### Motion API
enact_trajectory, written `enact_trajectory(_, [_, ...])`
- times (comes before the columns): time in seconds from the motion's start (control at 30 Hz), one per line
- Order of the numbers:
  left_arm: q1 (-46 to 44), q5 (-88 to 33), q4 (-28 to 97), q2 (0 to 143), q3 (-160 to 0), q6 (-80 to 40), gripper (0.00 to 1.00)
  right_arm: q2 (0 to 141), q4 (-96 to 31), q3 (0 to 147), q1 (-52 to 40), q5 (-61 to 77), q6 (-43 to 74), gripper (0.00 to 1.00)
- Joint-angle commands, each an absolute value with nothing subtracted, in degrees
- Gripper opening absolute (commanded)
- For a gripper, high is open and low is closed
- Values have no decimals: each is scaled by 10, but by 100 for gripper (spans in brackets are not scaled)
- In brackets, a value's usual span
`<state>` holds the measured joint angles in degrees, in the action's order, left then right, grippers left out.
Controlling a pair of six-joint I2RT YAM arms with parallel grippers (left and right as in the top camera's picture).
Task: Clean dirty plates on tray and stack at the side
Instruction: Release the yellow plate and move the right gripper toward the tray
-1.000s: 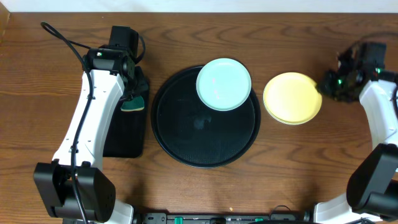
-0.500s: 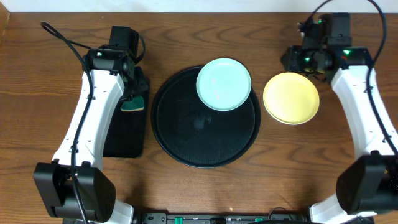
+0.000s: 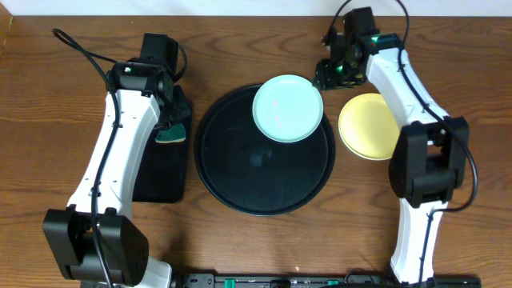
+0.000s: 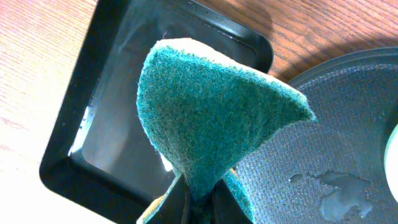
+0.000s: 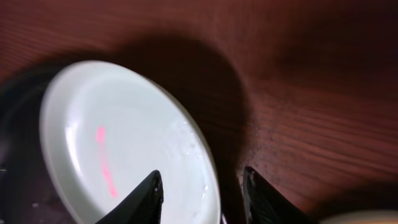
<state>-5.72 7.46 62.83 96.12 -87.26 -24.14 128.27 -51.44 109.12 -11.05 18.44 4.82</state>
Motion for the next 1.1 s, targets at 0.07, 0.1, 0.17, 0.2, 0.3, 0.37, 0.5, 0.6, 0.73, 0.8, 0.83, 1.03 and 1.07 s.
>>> enact_trajectory(0.07, [-55,82,630,957,-883,-236,7,1325,-517,1107,-114,200,14,29])
enact_trajectory(0.1, [-55,82,630,957,-883,-236,7,1331,-517,1107,-114,200,14,25])
enact_trajectory(0.17, [-55,82,630,957,-883,-236,7,1334,-518,1107,-115,200,14,16])
enact_trajectory(0.2, [-55,82,630,957,-883,-236,8,1334,-519,1107,-116,200,14,14])
enact_trajectory(0.3, [-55,82,630,957,-883,-236,8,1334,-532,1107,-118,200,14,3])
enact_trajectory(0.37, [-55,82,630,957,-883,-236,7,1334,-552,1107,-120,201,14,1])
enact_trajectory(0.5, [-56,82,630,957,-883,-236,8,1312,-581,1107,-130,201,14,1])
enact_trajectory(0.6, [-63,82,635,957,-883,-236,8,1279,-605,1107,-137,214,17,1])
enact_trajectory(0.73, [-83,82,639,957,-882,-236,7,1248,-653,1107,-148,226,16,1])
enact_trajectory(0.8, [-95,82,638,958,-882,-236,8,1246,-677,1107,-155,226,16,1])
enact_trajectory(0.83, [-102,82,638,958,-882,-236,7,1248,-688,1105,-159,225,16,1])
enact_trajectory(1.03, [-134,81,636,962,-874,-236,7,1252,-685,1047,-180,226,15,1])
enact_trajectory(1.07, [-138,79,636,962,-871,-236,7,1252,-679,1033,-183,226,15,1])
